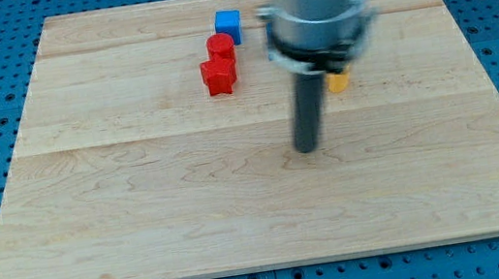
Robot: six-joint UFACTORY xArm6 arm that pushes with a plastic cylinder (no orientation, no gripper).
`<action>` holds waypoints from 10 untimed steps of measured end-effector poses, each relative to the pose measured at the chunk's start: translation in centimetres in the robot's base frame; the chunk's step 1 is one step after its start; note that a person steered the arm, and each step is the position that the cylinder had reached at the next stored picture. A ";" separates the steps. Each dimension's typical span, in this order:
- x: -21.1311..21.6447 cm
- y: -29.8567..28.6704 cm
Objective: Move the red circle to the top right of the red star
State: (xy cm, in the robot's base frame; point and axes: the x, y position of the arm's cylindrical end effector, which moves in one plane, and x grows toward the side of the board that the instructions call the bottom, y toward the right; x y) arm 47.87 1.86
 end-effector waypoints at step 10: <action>-16.6 -17.6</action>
State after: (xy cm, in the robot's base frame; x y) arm 31.24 -15.73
